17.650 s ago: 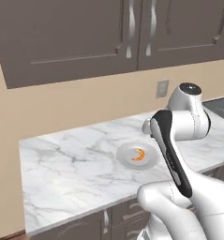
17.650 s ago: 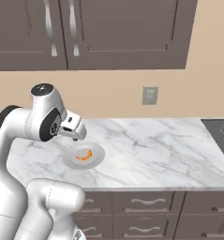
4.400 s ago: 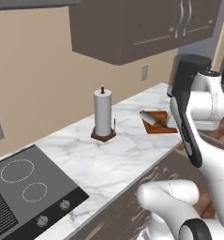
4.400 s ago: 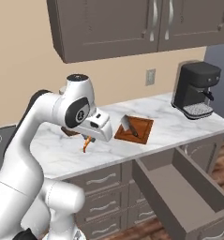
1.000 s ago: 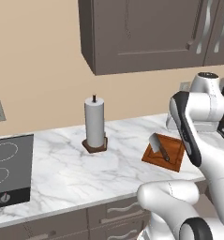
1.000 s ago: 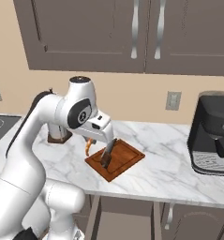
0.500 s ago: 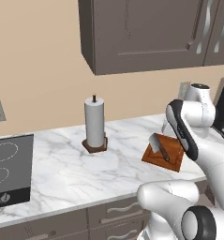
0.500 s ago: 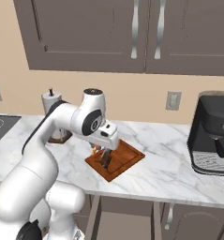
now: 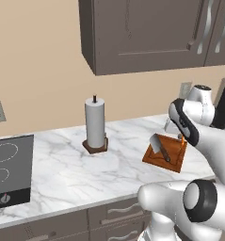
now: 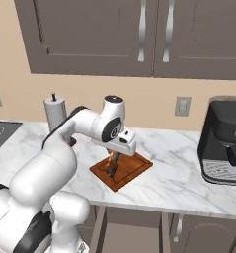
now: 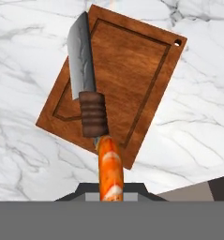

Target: Pick up the knife from the drawer and place it on the cutting board. Then place the meat from the plate to the cutting board.

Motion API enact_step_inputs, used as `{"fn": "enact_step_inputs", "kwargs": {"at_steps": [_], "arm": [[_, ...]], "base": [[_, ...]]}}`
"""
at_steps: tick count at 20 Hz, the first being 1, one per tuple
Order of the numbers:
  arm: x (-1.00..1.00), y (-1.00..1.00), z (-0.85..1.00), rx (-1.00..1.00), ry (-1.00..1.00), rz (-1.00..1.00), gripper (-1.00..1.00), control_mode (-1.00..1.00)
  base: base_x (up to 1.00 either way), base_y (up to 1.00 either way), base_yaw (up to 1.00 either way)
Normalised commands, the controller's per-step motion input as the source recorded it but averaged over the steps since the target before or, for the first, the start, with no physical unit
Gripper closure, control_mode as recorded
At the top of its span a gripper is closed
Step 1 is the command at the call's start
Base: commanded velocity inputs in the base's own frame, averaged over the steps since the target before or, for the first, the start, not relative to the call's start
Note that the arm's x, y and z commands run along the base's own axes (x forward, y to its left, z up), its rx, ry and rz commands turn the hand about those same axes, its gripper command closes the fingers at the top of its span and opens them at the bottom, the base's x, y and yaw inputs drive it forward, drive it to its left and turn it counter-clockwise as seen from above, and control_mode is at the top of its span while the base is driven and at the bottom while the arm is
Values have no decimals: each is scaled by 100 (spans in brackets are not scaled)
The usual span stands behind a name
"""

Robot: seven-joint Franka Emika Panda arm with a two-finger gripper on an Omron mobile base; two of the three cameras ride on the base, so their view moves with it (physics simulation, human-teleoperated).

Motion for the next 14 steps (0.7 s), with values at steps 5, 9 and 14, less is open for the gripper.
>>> {"fn": "enact_step_inputs", "kwargs": {"at_steps": [5,9,14], "arm": [[45,-26,-24,2,0,4,100,-100],[38,-17,-33,1,4,4,100,-100],[36,-7,-33,0,6,6,100,-100]], "base": [[0,0,0],[0,0,0],[0,0,0]]}}
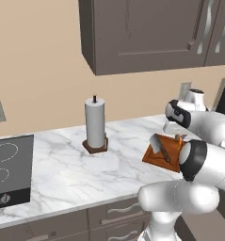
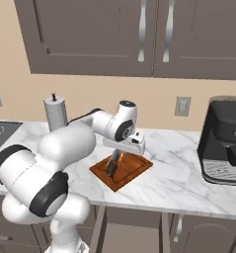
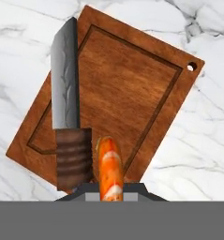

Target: Pick up the knife from the drawer and place it on the cutting board. Then place the meat from the plate to the cutting board.

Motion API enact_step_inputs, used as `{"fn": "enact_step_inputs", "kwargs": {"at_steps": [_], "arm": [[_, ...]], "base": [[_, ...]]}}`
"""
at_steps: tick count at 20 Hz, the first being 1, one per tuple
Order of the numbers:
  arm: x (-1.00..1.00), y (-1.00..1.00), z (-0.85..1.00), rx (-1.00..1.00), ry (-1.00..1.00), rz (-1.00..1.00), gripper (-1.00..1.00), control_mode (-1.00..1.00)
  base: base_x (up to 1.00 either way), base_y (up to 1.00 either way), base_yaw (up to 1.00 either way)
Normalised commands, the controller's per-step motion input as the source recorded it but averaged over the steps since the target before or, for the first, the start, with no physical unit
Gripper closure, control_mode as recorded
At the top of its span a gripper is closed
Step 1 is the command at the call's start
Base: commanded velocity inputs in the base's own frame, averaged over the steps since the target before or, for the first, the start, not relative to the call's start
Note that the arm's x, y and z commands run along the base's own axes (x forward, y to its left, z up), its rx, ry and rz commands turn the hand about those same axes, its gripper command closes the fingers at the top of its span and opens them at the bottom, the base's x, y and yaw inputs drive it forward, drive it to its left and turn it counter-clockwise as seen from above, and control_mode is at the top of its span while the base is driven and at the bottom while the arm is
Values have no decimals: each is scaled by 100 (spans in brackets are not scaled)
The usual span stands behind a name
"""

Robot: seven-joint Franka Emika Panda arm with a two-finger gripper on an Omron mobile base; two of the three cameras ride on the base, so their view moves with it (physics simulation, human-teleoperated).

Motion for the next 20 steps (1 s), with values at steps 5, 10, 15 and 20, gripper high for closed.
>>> {"fn": "enact_step_inputs", "kwargs": {"at_steps": [5,10,15,20], "arm": [[42,0,-42,1,13,18,100,-100],[30,-10,-41,3,10,21,100,-100],[29,-8,-38,3,8,20,100,-100],[32,0,-37,2,8,17,100,-100]], "base": [[0,0,0],[0,0,0],[0,0,0],[0,0,0]]}}
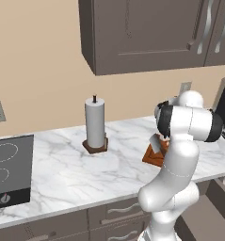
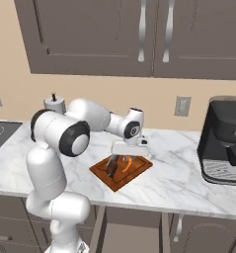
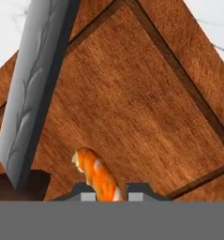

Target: Pick up the knife from the drawer and place it on the cutting board. Then place the meat from the plate to the cutting board.

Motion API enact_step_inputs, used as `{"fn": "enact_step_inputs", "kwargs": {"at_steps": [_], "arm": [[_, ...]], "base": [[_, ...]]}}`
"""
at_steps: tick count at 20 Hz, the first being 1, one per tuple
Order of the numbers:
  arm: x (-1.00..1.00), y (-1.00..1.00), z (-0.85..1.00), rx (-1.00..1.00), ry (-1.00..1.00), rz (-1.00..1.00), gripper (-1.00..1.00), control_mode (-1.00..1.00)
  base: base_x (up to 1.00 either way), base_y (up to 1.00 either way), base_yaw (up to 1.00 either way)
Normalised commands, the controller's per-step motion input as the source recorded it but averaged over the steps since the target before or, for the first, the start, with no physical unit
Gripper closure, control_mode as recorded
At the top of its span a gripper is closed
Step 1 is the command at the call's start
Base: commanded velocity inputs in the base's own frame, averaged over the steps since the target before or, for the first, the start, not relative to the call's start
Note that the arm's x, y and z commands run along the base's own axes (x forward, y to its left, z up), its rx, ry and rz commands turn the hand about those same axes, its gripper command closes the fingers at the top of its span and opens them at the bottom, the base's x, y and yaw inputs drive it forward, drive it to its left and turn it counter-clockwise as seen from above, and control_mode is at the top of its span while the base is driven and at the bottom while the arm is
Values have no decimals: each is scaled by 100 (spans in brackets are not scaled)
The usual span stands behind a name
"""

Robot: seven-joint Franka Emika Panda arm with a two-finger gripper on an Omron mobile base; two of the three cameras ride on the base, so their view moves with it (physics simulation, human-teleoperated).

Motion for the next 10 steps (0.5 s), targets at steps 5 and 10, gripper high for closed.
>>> {"fn": "enact_step_inputs", "kwargs": {"at_steps": [5,10], "arm": [[25,0,-35,1,5,15,-100,-100],[7,-2,0,0,0,8,-100,-100]], "base": [[0,0,0],[0,0,0]]}}
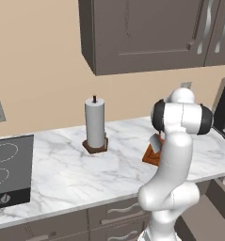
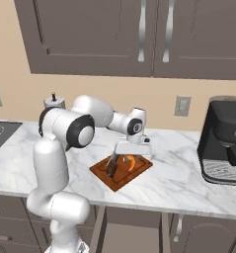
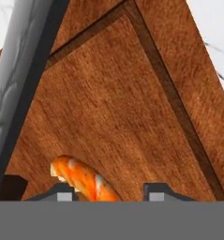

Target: Pick up the knife from the drawer and place it on the cutting board. Then place the meat from the plate to the cutting board.

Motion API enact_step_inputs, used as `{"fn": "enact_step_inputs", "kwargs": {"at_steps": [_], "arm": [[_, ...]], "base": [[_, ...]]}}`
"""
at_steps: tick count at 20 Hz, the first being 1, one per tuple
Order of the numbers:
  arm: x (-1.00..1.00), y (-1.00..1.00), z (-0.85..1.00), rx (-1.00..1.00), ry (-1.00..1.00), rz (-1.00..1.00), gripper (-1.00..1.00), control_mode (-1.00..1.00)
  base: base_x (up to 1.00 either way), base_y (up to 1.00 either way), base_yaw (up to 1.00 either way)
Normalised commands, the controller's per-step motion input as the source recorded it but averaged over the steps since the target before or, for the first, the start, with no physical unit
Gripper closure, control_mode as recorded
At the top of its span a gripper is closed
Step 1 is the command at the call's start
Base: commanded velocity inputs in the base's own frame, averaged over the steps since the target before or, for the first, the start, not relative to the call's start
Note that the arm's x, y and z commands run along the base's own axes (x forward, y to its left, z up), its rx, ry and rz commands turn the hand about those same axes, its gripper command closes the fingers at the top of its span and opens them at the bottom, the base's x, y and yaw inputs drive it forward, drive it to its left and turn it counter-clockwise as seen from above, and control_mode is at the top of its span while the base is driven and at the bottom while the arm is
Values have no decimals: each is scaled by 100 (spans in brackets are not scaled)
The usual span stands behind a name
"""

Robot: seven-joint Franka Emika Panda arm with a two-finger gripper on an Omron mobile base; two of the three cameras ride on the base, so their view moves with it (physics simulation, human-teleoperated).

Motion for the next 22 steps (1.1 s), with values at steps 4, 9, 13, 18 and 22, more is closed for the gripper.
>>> {"fn": "enact_step_inputs", "kwargs": {"at_steps": [4,9,13,18,22], "arm": [[0,-5,0,0,0,6,-100,-100],[0,-6,0,0,-4,6,-100,-100],[-6,-2,0,0,-19,10,-100,-100],[-27,0,-30,-6,-29,20,-100,-100],[-42,0,-34,-9,-30,27,-100,-100]], "base": [[0,0,0],[0,0,0],[0,0,0],[0,0,0],[0,0,0]]}}
